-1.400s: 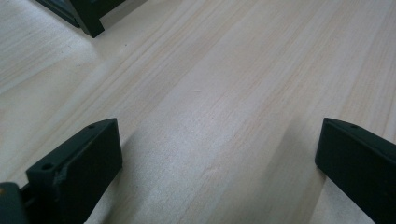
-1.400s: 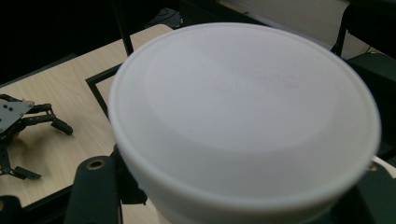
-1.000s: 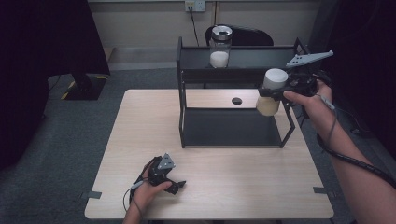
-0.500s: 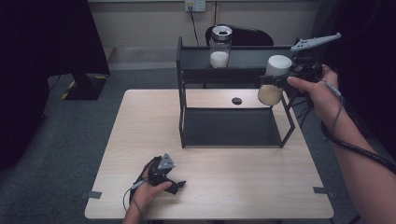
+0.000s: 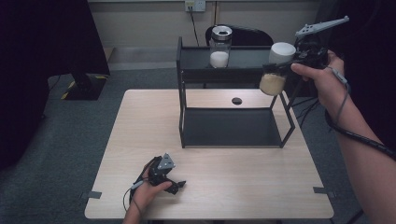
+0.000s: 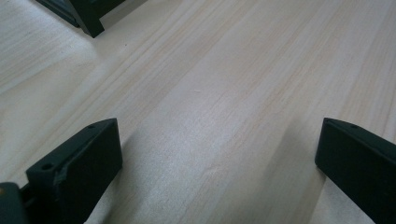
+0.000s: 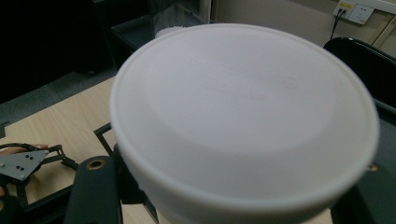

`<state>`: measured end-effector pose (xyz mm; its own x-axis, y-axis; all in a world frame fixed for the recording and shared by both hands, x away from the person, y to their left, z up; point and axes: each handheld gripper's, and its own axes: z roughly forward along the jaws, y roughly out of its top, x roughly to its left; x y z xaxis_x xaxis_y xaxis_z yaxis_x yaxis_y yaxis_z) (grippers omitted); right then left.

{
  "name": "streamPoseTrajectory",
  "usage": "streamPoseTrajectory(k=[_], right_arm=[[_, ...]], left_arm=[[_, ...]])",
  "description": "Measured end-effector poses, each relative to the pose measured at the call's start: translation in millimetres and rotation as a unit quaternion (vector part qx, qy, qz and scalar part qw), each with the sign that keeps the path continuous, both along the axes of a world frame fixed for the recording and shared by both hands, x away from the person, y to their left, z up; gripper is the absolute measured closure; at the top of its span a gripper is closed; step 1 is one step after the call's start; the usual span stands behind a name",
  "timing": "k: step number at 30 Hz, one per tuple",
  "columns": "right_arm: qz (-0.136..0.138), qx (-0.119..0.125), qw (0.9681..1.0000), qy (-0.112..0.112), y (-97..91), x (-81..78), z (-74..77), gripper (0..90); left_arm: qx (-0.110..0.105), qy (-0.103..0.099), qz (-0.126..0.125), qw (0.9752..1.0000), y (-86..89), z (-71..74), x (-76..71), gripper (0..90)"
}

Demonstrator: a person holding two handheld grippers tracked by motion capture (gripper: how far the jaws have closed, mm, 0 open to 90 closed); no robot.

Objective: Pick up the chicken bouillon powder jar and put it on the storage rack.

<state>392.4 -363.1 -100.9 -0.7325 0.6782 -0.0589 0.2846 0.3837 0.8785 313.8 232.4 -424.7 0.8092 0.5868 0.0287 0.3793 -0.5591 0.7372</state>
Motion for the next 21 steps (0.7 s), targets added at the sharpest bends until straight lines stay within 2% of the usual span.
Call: streamPoseTrajectory(k=[12, 21], right_arm=[[-0.011, 0.001, 0.9999, -0.009, 5.3, 4.3, 21.4, 35.0], [-0.029, -0.004, 0.9995, -0.013, 15.9, 15.3, 32.8, 35.0]], left_arm=[[0.000, 0.000, 0.000, 1.0000, 0.0, 0.0, 0.0, 0.0], [0.000, 0.000, 0.000, 1.0000, 0.0, 0.0, 0.0, 0.0]])
